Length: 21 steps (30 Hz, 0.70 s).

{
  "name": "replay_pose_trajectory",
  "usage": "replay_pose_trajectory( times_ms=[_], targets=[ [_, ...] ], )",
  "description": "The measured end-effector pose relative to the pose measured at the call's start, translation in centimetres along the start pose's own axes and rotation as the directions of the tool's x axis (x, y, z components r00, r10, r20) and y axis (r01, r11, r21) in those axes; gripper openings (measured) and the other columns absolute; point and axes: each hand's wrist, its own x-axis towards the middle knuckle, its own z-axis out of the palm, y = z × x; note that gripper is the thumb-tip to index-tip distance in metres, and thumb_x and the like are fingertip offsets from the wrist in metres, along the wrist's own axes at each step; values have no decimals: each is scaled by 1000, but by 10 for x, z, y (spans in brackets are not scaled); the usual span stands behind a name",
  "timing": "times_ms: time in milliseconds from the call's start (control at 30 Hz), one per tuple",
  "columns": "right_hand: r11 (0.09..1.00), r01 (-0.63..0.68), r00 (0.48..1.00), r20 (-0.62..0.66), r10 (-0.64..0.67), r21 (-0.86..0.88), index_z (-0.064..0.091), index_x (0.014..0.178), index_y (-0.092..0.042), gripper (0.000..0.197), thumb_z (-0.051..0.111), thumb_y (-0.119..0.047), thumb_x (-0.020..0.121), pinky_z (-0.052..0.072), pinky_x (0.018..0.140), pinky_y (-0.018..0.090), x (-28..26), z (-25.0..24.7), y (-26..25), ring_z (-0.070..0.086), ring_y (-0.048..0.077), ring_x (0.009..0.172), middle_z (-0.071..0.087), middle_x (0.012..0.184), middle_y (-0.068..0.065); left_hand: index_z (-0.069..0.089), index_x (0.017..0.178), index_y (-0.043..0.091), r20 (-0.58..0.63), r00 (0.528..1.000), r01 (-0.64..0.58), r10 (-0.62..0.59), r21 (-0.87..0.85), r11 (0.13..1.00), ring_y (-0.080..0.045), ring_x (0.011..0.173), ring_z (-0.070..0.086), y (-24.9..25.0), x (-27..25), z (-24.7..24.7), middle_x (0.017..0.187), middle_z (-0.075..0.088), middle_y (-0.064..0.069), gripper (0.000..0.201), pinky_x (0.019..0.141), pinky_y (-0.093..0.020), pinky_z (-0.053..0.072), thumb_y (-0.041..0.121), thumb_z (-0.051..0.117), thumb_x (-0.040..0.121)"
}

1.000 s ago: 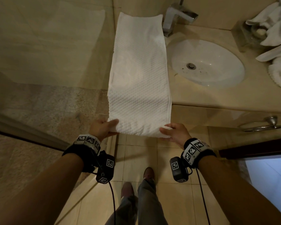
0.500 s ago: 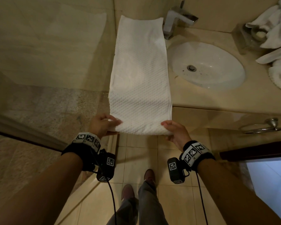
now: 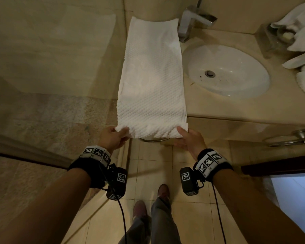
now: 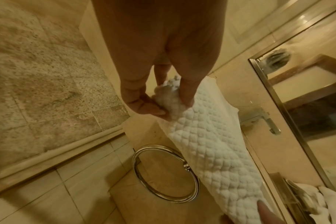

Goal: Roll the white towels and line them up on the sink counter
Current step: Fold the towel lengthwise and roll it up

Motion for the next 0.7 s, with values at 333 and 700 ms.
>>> replay_pose_trajectory(
  times_ms=[333,700],
  targets=[
    [957,254,931,-234,-281,-137,50,101,-22,46,80,-38,71,57,79,48,6,10,-8,65,24,96,61,100,-1,43,85,14,-247,935,-208,256,204,957,-19,70,54,24,14,5,78,54,-3,47,60,-34,50,30,84,69],
    [975,177,982,90,-166,-132,60,121,-2,47,55,21,80,56,71,25,8,-7,-29,64,21,83,58,108,14,63,81,16,-127,981,-157,145,-93,983,-22,77,64,41,13,0,85,66,-6,17,45,-26,52,14,79,76]
  ],
)
